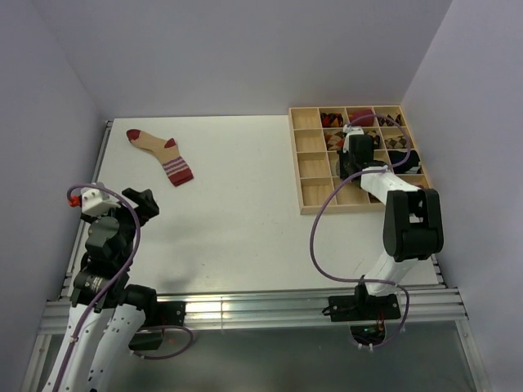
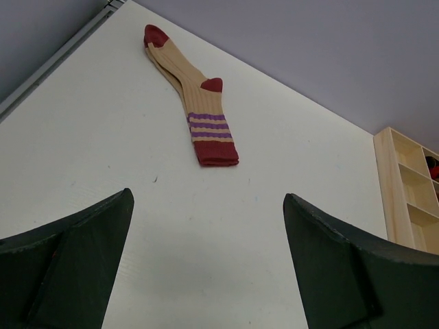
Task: Roll the socks
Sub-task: Place the sock in the storage box.
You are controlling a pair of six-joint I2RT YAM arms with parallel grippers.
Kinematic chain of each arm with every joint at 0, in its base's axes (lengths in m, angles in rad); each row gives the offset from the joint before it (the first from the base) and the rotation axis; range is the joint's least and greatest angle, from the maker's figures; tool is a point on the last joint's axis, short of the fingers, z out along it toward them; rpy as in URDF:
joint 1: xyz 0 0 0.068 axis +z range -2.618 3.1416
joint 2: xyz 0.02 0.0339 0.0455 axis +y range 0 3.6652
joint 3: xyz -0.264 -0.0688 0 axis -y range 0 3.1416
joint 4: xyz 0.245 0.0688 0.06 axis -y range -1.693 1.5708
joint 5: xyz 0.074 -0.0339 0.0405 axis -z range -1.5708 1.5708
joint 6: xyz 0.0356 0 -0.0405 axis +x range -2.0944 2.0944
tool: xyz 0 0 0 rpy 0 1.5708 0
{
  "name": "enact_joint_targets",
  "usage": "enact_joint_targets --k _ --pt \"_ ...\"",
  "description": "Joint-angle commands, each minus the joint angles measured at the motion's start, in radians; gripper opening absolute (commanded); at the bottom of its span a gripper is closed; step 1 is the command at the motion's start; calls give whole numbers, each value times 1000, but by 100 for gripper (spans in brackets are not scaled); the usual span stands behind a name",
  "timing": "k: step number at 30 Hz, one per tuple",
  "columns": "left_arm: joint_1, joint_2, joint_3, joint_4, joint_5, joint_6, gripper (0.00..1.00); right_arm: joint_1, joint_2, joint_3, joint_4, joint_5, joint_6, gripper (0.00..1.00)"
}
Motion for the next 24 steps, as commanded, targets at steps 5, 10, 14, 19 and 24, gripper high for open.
enact_joint_targets --k 5,10,14,19,24 --pt "-37 -19 -10 28 -73 42 96 -30 83 190 -14 -30 -52 0" --pt "-47 -22 -14 29 -73 48 96 -30 117 276 -71 17 -73 0" --pt "-51 -26 -16 29 -75 51 96 -30 153 290 -112 19 -70 0" --pt "-57 -26 -19 29 -76 53 95 -30 210 311 -163 -7 -27 0" --pt "-60 -26 -19 26 -78 54 96 -58 249 313 -160 -49 17 0"
